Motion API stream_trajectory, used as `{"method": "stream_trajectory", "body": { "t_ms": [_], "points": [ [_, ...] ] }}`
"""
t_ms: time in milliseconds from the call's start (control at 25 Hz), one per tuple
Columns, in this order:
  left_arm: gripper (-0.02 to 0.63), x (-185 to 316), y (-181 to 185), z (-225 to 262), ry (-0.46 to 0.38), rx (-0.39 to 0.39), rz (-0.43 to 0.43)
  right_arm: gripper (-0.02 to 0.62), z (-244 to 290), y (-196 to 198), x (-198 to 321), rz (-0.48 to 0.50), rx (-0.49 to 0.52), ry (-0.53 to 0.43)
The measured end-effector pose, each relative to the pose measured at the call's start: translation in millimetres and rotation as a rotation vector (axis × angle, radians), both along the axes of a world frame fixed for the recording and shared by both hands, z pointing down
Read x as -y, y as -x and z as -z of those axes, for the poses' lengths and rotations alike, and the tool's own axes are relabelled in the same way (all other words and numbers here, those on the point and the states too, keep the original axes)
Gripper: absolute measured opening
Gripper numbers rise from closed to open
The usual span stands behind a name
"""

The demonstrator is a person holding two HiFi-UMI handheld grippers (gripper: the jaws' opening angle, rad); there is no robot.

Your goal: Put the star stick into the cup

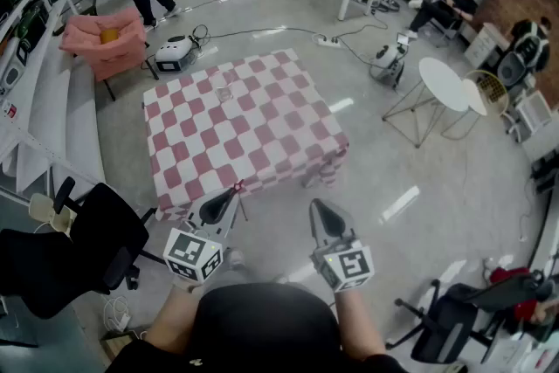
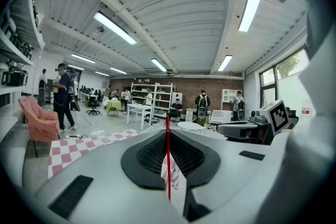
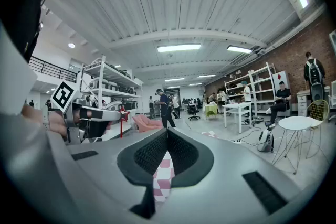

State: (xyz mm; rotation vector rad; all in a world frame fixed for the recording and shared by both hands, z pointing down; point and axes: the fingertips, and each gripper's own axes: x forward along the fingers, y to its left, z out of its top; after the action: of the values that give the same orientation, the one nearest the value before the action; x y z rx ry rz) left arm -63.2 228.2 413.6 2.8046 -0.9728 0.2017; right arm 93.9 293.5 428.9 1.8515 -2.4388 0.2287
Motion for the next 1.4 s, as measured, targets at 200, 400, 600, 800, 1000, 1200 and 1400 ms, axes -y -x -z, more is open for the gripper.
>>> {"method": "stream_trajectory", "body": {
  "t_ms": [200,400,600,800,1000,1200,1400],
  "points": [
    [0.055,10,23,-4,0.006,-0.005,-0.031,0.017,6,30,15,-0.014,-0.014,-0.007],
    [0.054,28,45,-5,0.01,-0.031,-0.044,0.017,6,58,35,-0.013,-0.026,-0.002],
    [0.055,47,54,-8,0.027,-0.069,-0.063,0.017,3,69,53,-0.031,-0.028,0.009],
    [0.054,73,72,-18,0.054,-0.098,-0.075,0.017,0,74,76,-0.078,-0.027,0.006],
    [0.054,108,83,-26,0.064,-0.096,-0.098,0.017,-4,77,106,-0.131,-0.027,0.018],
    [0.055,135,76,-32,0.051,-0.072,-0.092,0.017,-20,72,132,-0.122,-0.013,0.042],
    [0.055,169,43,-33,0.047,-0.054,-0.046,0.017,-26,41,174,-0.072,0.008,0.053]
  ]
}}
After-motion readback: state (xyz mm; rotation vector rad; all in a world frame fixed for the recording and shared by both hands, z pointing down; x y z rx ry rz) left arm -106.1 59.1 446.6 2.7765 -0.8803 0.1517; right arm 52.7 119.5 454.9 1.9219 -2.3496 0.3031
